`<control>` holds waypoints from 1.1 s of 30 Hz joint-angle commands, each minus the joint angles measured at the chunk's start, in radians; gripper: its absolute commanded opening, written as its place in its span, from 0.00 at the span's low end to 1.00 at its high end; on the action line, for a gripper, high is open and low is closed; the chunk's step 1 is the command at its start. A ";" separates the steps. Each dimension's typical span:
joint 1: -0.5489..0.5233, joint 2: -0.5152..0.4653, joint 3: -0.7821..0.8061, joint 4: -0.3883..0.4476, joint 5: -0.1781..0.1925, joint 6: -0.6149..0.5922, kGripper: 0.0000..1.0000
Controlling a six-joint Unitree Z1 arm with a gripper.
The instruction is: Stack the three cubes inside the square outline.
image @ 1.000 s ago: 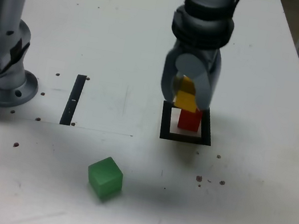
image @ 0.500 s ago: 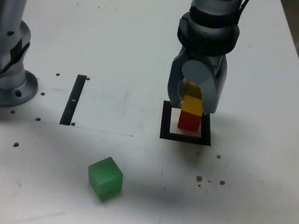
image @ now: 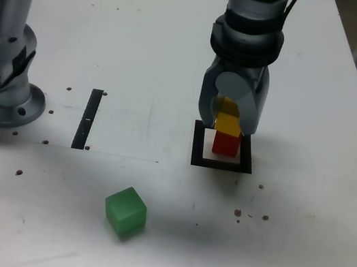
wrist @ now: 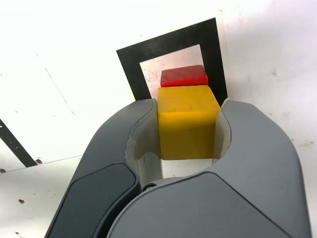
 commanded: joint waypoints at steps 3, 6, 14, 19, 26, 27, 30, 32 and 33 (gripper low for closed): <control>0.008 0.008 0.003 0.000 0.004 0.001 0.49; 0.008 0.010 0.001 0.001 0.005 0.003 0.50; 0.008 0.017 -0.002 0.000 0.000 0.012 0.66; 0.008 0.017 -0.002 0.001 -0.002 0.017 0.88; 0.008 0.009 -0.002 0.009 0.000 0.016 0.99; 0.008 0.007 -0.002 0.010 0.001 0.016 0.99; 0.008 0.001 -0.004 0.015 0.001 0.015 0.99; 0.006 -0.001 -0.007 0.017 -0.001 0.015 1.00; 0.005 -0.001 -0.007 0.017 -0.001 0.016 1.00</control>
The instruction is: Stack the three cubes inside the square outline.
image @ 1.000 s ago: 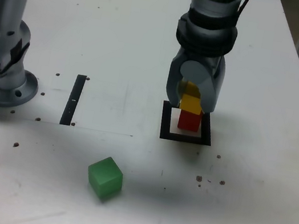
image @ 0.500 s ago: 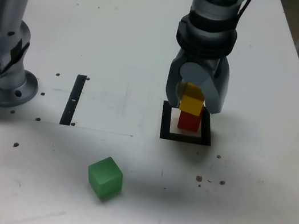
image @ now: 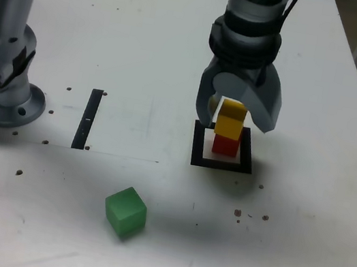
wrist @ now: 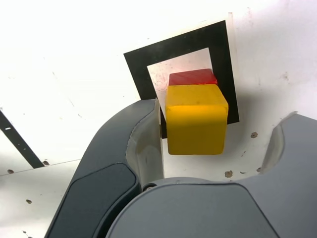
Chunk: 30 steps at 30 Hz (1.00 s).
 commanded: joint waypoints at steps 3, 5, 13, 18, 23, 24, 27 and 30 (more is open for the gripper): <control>-0.008 -0.019 0.001 0.001 -0.002 0.001 1.00; -0.014 -0.034 0.012 0.007 0.000 0.002 1.00; -0.081 -0.115 0.044 0.101 0.006 0.018 1.00; -0.179 -0.159 0.093 0.111 -0.035 0.103 1.00; -0.314 -0.196 0.151 0.117 -0.089 0.152 1.00; -0.346 -0.201 0.163 0.115 -0.094 0.152 1.00; -0.441 -0.205 0.200 0.094 -0.100 0.139 1.00; -0.526 -0.201 0.236 0.051 -0.104 0.114 1.00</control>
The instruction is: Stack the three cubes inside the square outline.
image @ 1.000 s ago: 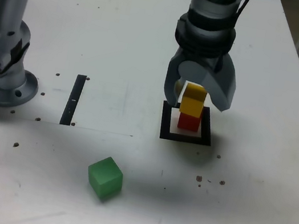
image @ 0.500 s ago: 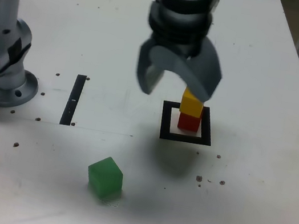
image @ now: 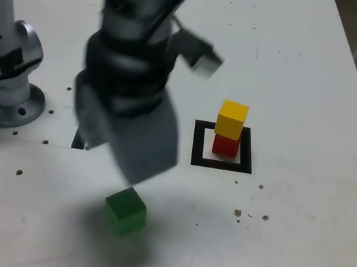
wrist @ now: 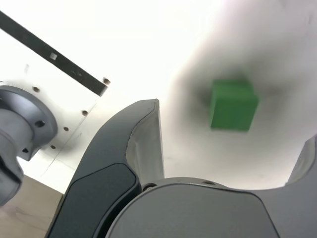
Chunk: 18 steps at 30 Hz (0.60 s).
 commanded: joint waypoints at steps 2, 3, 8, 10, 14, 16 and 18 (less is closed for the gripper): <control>-0.081 0.005 0.035 -0.051 -0.001 -0.030 0.99; -0.099 0.009 0.047 -0.066 0.001 -0.037 0.98; -0.144 0.042 0.122 -0.149 0.017 -0.052 0.95; -0.146 0.059 0.142 -0.178 0.025 -0.052 0.94; -0.146 0.083 0.150 -0.210 0.050 -0.053 0.93; -0.146 0.089 0.149 -0.218 0.062 -0.056 0.92; -0.146 0.094 0.149 -0.226 0.069 -0.059 0.91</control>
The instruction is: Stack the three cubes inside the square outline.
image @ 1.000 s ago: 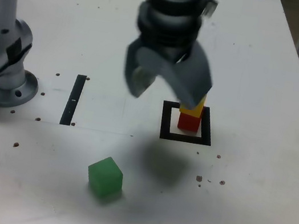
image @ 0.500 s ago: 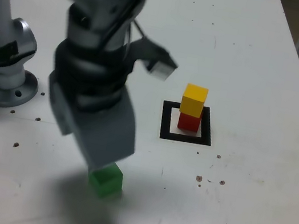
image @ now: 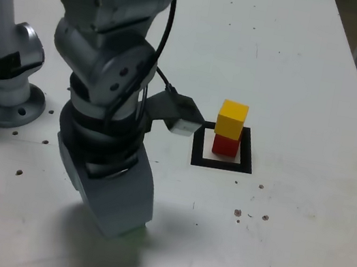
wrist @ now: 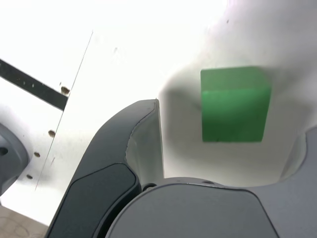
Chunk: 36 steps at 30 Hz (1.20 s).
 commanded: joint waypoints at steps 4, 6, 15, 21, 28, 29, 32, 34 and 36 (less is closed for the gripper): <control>-0.002 0.009 0.001 -0.019 0.009 -0.007 0.86; -0.002 0.008 0.006 -0.024 0.011 -0.007 0.82; -0.002 0.008 0.016 -0.056 0.011 -0.010 0.56; -0.002 0.027 -0.002 -0.043 0.000 -0.014 0.43; -0.003 0.022 -0.008 -0.087 -0.044 -0.013 0.21; -0.004 0.020 -0.007 -0.094 -0.047 -0.012 0.19; -0.007 0.010 -0.007 -0.092 -0.055 -0.010 0.16; -0.007 0.005 -0.013 -0.073 -0.058 -0.006 0.15; -0.007 0.003 -0.020 -0.052 -0.058 -0.001 0.13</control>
